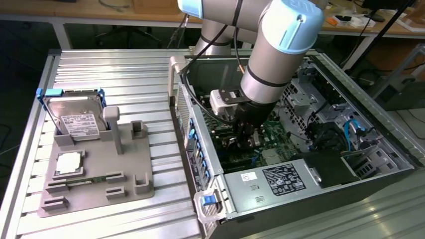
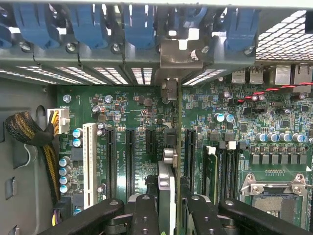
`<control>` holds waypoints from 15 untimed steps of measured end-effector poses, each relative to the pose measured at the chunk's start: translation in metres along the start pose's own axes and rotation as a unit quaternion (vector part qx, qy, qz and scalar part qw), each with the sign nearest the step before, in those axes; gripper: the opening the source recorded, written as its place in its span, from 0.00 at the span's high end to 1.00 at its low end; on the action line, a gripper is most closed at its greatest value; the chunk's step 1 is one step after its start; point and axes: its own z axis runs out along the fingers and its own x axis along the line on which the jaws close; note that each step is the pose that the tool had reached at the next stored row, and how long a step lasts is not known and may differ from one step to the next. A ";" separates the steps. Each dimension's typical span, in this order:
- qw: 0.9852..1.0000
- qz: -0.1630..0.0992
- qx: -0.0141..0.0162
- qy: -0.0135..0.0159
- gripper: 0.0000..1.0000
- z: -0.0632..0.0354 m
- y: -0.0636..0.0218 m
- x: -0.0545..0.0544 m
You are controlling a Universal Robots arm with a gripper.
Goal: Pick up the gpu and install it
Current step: 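Insert the gpu into the slot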
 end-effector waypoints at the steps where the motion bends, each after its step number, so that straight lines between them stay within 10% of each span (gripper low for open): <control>1: 1.000 0.000 0.000 0.000 0.73 0.0000 0.0000 0.000; 15: 1.000 0.000 0.001 0.003 0.73 0.0063 0.0001 -0.004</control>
